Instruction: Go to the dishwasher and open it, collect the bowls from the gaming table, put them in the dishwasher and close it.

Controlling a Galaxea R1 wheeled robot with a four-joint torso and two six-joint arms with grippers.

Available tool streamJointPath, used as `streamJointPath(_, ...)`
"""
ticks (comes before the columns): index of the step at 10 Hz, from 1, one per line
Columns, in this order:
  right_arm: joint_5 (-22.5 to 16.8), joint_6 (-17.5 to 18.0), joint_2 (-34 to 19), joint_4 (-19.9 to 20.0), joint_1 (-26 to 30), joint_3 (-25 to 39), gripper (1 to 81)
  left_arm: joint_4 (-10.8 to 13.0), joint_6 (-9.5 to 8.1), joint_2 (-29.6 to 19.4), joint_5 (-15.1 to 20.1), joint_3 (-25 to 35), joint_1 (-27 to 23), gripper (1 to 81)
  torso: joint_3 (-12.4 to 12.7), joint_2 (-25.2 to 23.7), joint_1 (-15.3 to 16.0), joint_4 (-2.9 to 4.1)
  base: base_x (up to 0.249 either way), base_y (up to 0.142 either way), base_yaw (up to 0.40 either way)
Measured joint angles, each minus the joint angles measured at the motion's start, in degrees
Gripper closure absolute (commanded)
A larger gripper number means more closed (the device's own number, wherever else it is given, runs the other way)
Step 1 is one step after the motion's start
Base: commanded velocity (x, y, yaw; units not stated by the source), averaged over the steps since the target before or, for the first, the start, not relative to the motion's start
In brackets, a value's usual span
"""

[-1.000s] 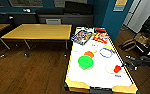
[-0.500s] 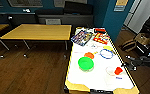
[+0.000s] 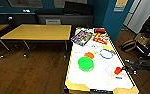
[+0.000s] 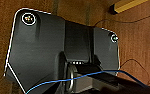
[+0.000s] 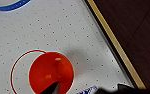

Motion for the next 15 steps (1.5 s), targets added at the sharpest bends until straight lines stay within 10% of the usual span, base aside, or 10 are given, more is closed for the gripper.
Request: streamJointPath(15, 1.93, 0.17, 1.77, 1.57, -3.19, 0.00, 1.0, -0.01, 0.00, 0.00, 0.00, 0.00, 0.05, 1.0, 0.00, 0.00, 0.00, 0.00, 0.000, 0.000, 0.000)
